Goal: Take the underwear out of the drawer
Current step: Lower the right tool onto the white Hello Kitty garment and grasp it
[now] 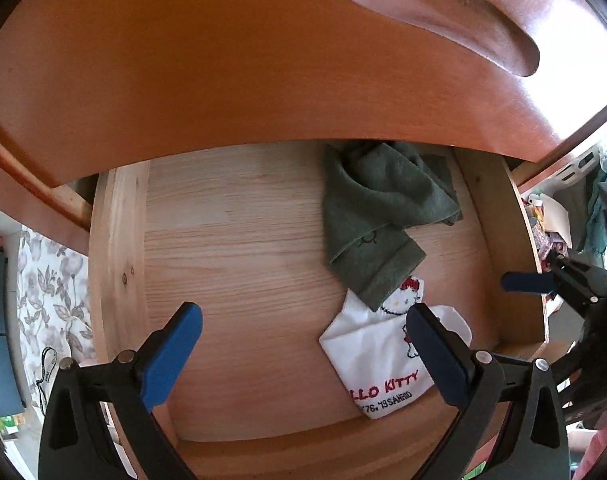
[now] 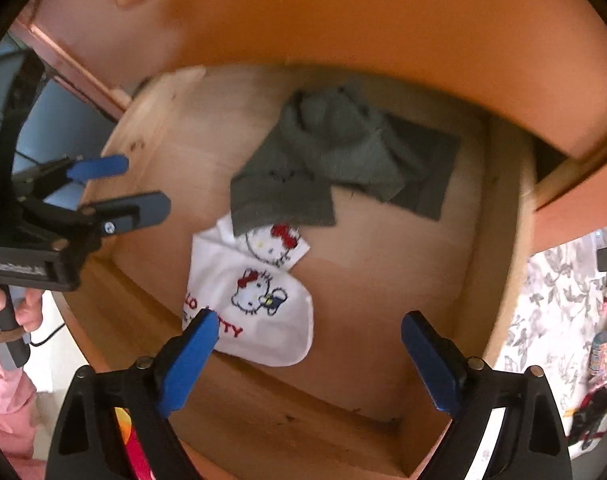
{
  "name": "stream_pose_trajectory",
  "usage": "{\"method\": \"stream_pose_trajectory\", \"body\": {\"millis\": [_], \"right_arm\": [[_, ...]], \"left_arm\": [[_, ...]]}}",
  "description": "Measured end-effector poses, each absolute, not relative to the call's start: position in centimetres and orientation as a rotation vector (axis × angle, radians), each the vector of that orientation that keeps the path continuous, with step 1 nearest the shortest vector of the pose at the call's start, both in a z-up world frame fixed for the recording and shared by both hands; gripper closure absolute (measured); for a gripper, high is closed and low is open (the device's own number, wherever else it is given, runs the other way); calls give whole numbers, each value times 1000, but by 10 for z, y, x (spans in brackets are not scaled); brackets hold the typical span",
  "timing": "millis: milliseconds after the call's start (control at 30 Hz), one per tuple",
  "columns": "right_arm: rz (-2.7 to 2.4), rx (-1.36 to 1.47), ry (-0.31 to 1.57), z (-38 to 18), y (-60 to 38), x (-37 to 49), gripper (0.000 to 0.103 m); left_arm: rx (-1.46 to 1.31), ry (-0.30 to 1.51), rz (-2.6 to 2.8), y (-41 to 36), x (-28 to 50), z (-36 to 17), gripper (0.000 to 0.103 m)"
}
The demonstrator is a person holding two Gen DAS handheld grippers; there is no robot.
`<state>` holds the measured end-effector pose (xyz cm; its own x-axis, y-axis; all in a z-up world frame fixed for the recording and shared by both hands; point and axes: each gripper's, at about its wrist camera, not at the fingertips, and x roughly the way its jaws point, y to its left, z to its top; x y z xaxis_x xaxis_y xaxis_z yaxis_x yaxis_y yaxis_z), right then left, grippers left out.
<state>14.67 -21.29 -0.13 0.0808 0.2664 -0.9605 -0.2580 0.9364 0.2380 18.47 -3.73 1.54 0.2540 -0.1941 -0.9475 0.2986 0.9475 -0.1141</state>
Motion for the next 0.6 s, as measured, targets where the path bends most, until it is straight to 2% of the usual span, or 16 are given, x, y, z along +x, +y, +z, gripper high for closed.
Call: {"method": "stream_pose_trajectory", "body": {"millis": [367,600], "right_arm": [[410,-36,1524,-21,-196,154,24],[418,-44,1543,-29,-181,160,47]], "left_arm": [[89,1260,-334,-36,193,16,1],[56,1267,-330,-31,197,13,1]]}}
